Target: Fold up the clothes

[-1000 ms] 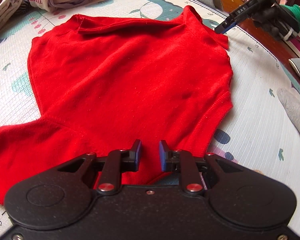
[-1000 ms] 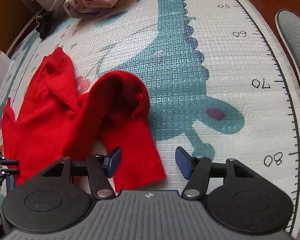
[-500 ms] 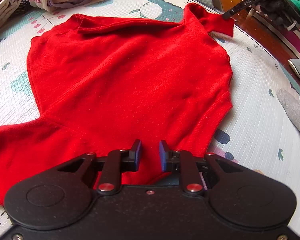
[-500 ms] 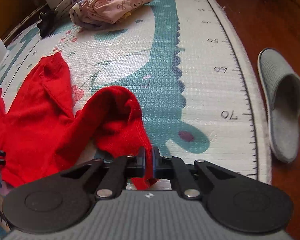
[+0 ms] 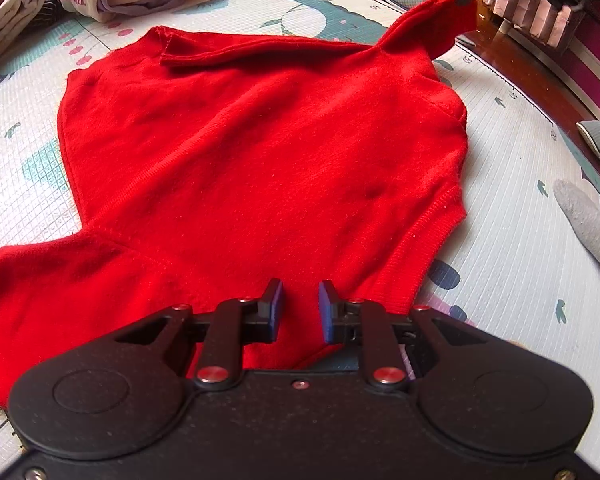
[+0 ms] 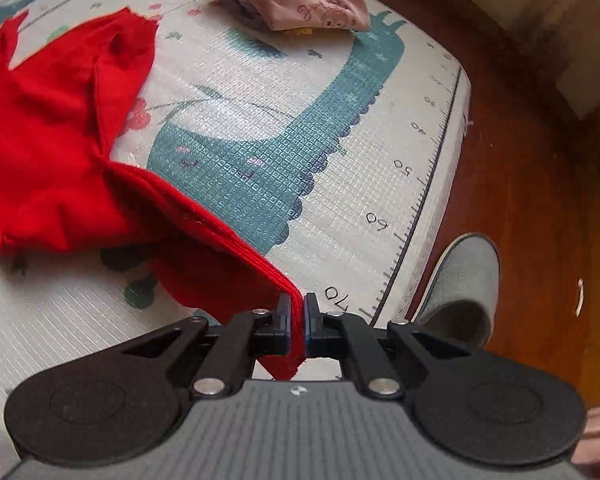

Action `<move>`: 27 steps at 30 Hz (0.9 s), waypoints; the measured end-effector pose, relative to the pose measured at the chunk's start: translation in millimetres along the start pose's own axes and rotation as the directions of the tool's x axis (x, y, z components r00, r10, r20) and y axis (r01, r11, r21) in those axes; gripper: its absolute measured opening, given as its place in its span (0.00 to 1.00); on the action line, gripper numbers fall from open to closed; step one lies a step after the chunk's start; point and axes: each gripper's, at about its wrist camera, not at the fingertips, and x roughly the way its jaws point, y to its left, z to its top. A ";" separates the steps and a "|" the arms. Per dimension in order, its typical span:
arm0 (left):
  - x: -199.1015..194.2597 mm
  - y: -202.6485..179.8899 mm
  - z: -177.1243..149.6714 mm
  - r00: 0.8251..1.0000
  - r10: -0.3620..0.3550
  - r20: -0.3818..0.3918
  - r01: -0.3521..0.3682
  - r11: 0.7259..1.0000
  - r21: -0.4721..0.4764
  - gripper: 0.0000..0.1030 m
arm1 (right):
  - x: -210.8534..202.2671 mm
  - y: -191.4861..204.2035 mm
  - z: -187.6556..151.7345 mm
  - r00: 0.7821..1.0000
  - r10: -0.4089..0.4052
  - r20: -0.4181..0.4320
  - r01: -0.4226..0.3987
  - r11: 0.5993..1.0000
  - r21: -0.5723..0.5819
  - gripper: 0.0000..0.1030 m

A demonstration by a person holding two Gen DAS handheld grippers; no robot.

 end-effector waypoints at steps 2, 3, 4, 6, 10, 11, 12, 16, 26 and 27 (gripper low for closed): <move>0.2 0.4 -0.5 1.000 -0.002 0.001 0.002 1.000 -0.002 0.17 | 9.1 5.6 14.9 0.999 -0.048 0.007 0.049 0.994 -0.093 0.07; 0.4 0.7 -0.6 1.000 -0.003 0.001 0.003 1.000 -0.005 0.17 | 16.0 5.3 25.1 0.997 -0.067 0.028 0.070 0.992 -0.106 0.08; 0.7 0.9 -0.6 1.000 -0.005 0.001 0.005 1.000 -0.010 0.17 | 23.3 5.2 35.3 0.995 -0.083 0.046 0.088 0.989 -0.116 0.08; 1.1 1.3 0.0 1.000 -0.008 -0.001 0.008 1.000 -0.018 0.18 | 38.5 6.0 55.6 0.991 -0.113 0.077 0.122 0.983 -0.136 0.08; 1.3 0.4 -1.3 1.000 -0.008 0.001 0.008 1.000 -0.027 0.18 | 62.1 8.8 90.9 0.982 -0.140 0.127 0.154 0.983 -0.105 0.11; 1.1 0.5 -1.6 1.000 -0.008 0.001 0.008 1.000 -0.026 0.18 | 67.2 9.0 97.7 0.980 -0.146 0.133 0.158 0.983 -0.088 0.11; 1.0 0.7 -1.9 1.000 -0.009 0.001 0.009 1.000 -0.026 0.18 | 70.6 8.9 102.0 0.978 -0.157 0.138 0.167 0.984 -0.062 0.11; 0.5 1.7 -2.8 1.000 -0.011 0.003 0.011 1.000 -0.026 0.19 | 67.7 -15.1 97.1 0.977 -0.142 0.159 0.105 0.969 0.223 0.21; -0.4 2.3 -3.4 1.000 -0.011 0.006 0.011 1.000 -0.024 0.19 | 98.0 -23.9 6.5 0.968 0.192 0.163 -0.246 0.586 0.772 0.30; -0.5 2.1 -3.4 1.000 -0.010 0.006 0.010 1.000 -0.023 0.19 | 102.3 -19.8 2.5 0.965 0.206 0.163 -0.253 0.560 0.789 0.30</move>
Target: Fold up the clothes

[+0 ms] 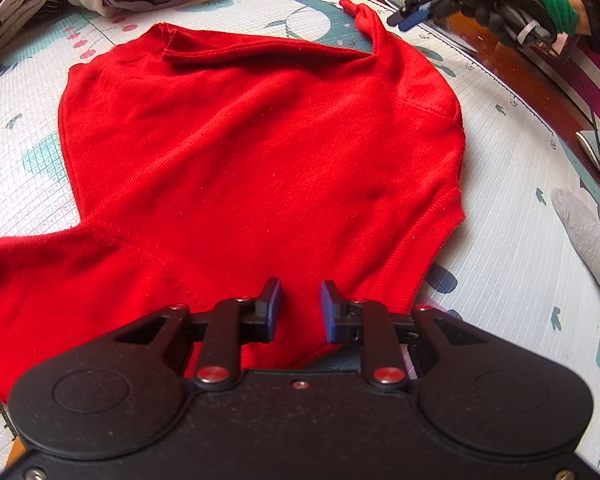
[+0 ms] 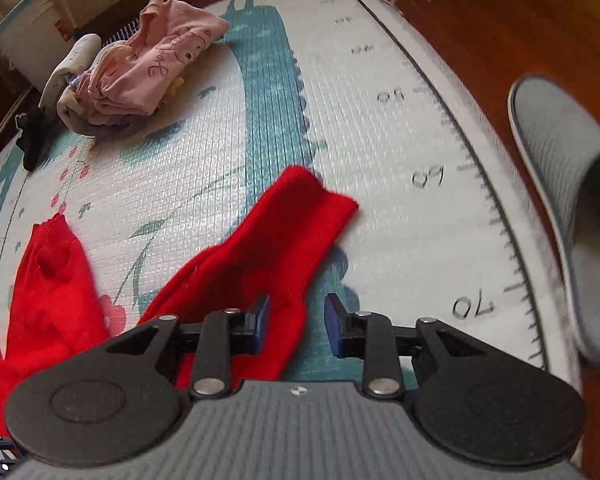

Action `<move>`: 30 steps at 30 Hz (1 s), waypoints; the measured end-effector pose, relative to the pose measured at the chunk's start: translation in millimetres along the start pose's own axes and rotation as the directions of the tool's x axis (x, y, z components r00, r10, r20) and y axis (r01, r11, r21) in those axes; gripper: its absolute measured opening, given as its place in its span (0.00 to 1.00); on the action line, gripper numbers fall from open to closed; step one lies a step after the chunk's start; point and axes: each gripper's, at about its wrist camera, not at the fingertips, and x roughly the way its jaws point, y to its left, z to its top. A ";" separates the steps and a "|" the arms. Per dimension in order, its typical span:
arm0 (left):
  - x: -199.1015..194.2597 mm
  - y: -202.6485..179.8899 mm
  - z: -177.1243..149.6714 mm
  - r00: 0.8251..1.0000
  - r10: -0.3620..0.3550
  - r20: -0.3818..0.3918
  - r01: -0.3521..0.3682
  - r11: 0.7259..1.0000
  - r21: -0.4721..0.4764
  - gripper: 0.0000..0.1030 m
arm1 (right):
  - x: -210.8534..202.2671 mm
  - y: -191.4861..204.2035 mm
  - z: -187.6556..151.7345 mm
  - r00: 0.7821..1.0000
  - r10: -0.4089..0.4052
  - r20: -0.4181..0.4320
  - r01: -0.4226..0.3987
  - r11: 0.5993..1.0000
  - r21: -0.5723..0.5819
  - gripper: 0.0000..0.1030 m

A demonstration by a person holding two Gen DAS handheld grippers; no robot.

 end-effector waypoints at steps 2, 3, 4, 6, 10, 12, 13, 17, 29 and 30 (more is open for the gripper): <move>0.1 0.1 0.2 1.000 0.000 -0.001 0.000 1.000 0.000 0.19 | 8.2 0.3 -6.5 1.000 -0.002 -0.015 0.002 0.999 0.032 0.31; 0.2 0.3 0.4 1.000 -0.001 -0.001 0.001 1.000 0.000 0.19 | 10.8 1.7 -8.3 1.000 -0.002 -0.013 0.003 0.999 0.036 0.32; 0.2 0.7 0.7 1.000 -0.002 -0.002 0.002 1.000 -0.001 0.19 | 10.5 4.1 -9.0 1.000 0.006 0.004 -0.006 1.000 0.026 0.28; 0.3 1.5 0.9 1.000 -0.006 -0.003 0.006 1.000 -0.003 0.20 | 8.6 6.6 -8.6 0.999 0.027 0.019 -0.028 0.999 0.022 0.04; -0.3 3.9 0.3 1.000 -0.017 -0.001 0.017 1.000 -0.010 0.23 | -18.8 0.7 -2.3 0.996 0.073 0.055 -0.076 0.996 0.042 0.04; -0.5 4.0 -0.5 1.000 -0.029 0.003 0.029 1.000 -0.011 0.28 | -38.6 -6.7 1.4 0.994 0.087 0.070 -0.091 0.994 0.055 0.04; -0.5 3.4 -0.6 0.999 -0.037 0.002 0.037 0.999 -0.008 0.36 | -48.4 -11.4 3.2 0.993 0.091 0.074 -0.095 0.994 0.060 0.04; 0.6 -4.2 -1.5 1.000 -0.030 0.000 0.030 0.999 0.027 0.39 | -69.7 -35.0 3.4 0.995 0.078 0.058 -0.083 0.993 0.088 0.04; 2.1 -2.6 0.4 1.000 -0.028 -0.005 0.028 0.999 0.025 0.39 | -40.8 -47.8 -27.2 0.993 -0.115 -0.017 0.115 0.993 -0.002 0.08; 1.9 -3.0 0.0 1.000 -0.028 -0.004 0.028 0.999 0.026 0.39 | -42.6 -45.5 -25.1 0.993 -0.120 0.000 0.120 0.993 -0.008 0.09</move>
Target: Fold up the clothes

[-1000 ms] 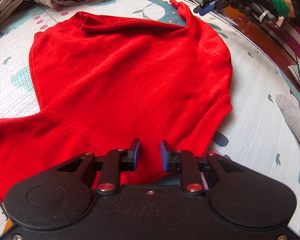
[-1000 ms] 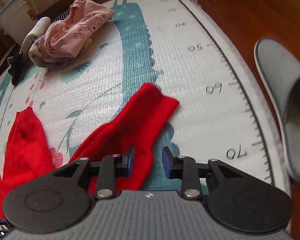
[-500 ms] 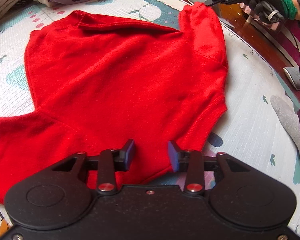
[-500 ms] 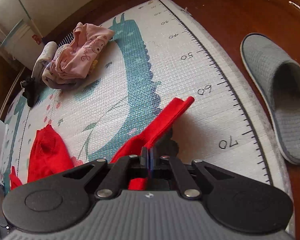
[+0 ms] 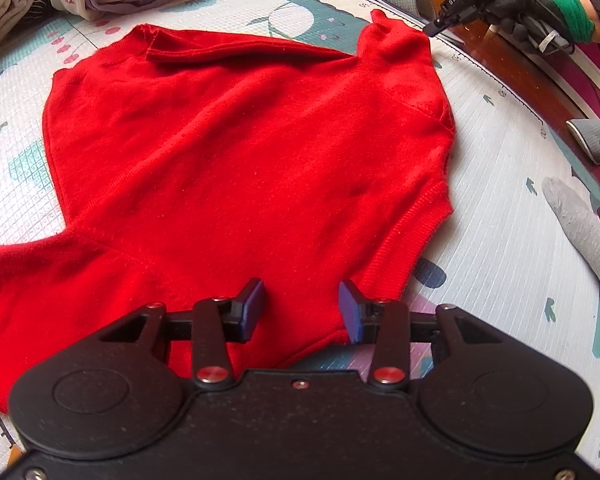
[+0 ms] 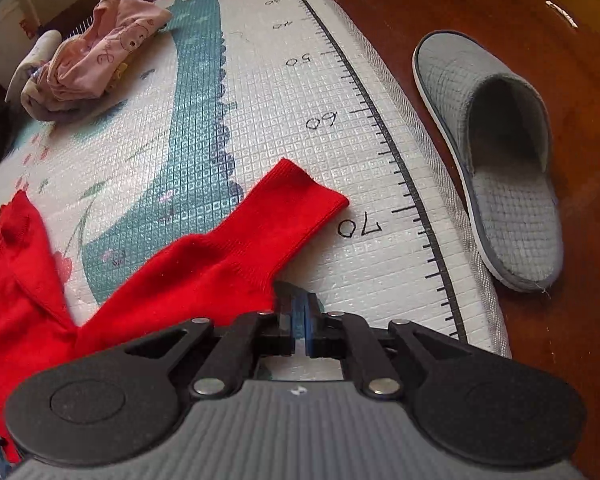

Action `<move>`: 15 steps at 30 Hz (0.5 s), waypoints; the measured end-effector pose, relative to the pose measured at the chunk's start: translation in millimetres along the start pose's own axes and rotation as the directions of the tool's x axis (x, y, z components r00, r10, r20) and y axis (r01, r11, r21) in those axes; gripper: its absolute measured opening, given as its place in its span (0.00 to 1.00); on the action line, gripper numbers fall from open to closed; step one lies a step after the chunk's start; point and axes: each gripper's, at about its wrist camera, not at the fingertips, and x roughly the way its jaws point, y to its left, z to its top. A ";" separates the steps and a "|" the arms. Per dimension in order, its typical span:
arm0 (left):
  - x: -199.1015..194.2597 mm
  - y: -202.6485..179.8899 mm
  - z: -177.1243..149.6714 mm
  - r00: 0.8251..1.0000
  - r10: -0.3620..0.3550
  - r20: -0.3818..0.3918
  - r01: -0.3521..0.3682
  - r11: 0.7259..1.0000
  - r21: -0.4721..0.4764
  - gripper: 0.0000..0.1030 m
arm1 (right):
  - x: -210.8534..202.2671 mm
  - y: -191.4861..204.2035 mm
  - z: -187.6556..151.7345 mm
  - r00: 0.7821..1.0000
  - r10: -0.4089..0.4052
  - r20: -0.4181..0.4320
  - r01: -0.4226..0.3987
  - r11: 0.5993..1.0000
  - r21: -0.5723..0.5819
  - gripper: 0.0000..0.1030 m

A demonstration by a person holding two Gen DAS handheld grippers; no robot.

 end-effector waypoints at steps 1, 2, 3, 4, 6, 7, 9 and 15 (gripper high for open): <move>-0.1 -0.2 -0.1 1.000 0.000 0.000 0.000 1.000 0.000 0.39 | -2.2 2.8 2.1 1.000 -0.005 0.020 0.005 1.000 -0.012 0.09; -0.1 -0.4 -0.2 1.000 0.001 0.001 -0.001 1.000 -0.001 0.39 | -4.5 7.0 4.3 0.999 -0.007 0.045 0.009 0.999 -0.036 0.10; -0.1 -0.5 -0.2 1.000 0.001 0.001 -0.001 1.000 -0.001 0.39 | -7.0 13.1 5.8 0.998 -0.003 0.068 0.008 0.998 -0.070 0.10; 0.3 -0.2 0.1 1.000 0.000 0.001 0.000 1.000 -0.002 0.39 | -9.8 23.2 5.9 0.996 0.014 0.084 -0.003 0.992 -0.126 0.10; 0.7 0.0 0.4 1.000 -0.001 0.001 0.001 1.000 -0.003 0.39 | -15.4 45.0 4.6 0.993 0.060 0.105 -0.033 0.970 -0.241 0.10; 0.7 0.2 0.4 1.000 -0.001 0.001 0.001 1.000 -0.003 0.39 | -18.4 59.8 -0.2 0.990 0.108 0.093 -0.075 0.949 -0.306 0.10; 0.9 0.8 0.5 1.000 -0.004 0.000 0.004 1.000 -0.005 0.40 | -23.2 92.4 -17.0 0.979 0.199 0.050 -0.158 0.885 -0.438 0.10; 0.3 0.5 0.9 1.000 -0.005 -0.003 0.005 1.000 -0.010 0.40 | -25.7 169.2 -101.8 0.918 0.356 -0.173 -0.371 0.621 -0.691 0.09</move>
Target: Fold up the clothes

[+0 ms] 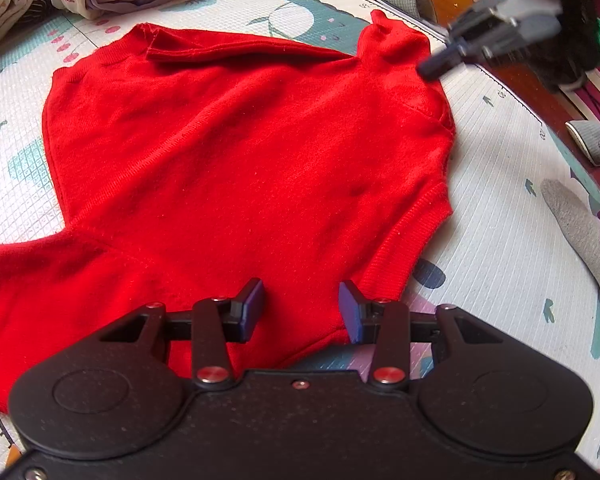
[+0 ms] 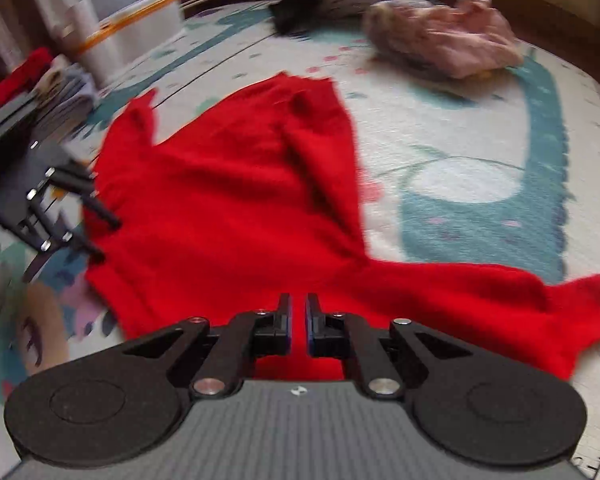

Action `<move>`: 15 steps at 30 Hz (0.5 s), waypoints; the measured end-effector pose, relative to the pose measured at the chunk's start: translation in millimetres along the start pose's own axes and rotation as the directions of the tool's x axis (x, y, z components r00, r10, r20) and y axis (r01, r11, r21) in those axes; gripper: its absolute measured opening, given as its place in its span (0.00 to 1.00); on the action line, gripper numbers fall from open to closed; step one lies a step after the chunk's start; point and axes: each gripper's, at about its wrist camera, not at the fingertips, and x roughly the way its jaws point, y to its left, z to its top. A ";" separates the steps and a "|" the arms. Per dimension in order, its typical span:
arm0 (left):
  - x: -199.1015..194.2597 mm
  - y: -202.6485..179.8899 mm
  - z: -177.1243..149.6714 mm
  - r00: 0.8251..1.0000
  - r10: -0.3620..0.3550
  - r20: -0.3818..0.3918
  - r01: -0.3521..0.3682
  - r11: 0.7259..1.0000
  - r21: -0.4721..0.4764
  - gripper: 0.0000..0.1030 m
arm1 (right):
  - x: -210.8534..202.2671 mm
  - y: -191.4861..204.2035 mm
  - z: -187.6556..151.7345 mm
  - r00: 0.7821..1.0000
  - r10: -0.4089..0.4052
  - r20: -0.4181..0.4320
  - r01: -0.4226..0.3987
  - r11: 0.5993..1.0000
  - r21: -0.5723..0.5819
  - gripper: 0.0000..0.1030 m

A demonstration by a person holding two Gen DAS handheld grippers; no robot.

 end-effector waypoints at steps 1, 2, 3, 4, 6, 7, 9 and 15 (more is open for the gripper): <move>0.1 0.1 0.6 1.000 -0.002 -0.003 0.002 1.000 -0.001 0.40 | 9.0 11.3 -3.6 0.999 -0.015 -0.045 0.013 0.999 -0.042 0.09; 0.1 0.2 1.5 1.000 -0.004 -0.007 0.004 1.000 -0.002 0.40 | 19.4 18.8 -7.8 0.993 -0.048 -0.105 0.041 0.997 -0.073 0.10; -0.1 0.2 2.9 1.000 -0.005 -0.013 0.005 1.000 0.000 0.40 | 27.0 22.5 -13.1 0.987 -0.071 -0.143 0.057 0.994 -0.097 0.09; -0.6 0.3 4.5 1.000 -0.006 -0.020 0.006 1.000 0.001 0.40 | 26.5 25.6 -16.7 0.988 -0.082 -0.134 0.066 0.990 -0.122 0.09; -5.0 0.5 6.7 1.000 -0.002 -0.016 0.002 1.000 -0.004 0.40 | 22.0 28.8 -14.7 0.985 -0.091 -0.144 0.070 0.987 -0.142 0.10; -7.3 0.8 7.3 1.000 0.002 -0.008 -0.002 1.000 -0.006 0.40 | 17.9 30.9 -12.8 0.987 -0.095 -0.132 0.075 0.986 -0.149 0.10; -9.6 2.1 8.3 1.000 0.013 0.009 -0.013 1.000 -0.011 0.40 | 11.3 39.1 -8.0 0.993 -0.081 -0.089 0.064 0.983 -0.174 0.10; -9.8 9.2 13.6 0.999 0.013 -0.031 -0.013 1.000 0.002 0.40 | 24.2 46.4 0.8 0.987 -0.063 -0.145 0.027 0.970 -0.240 0.12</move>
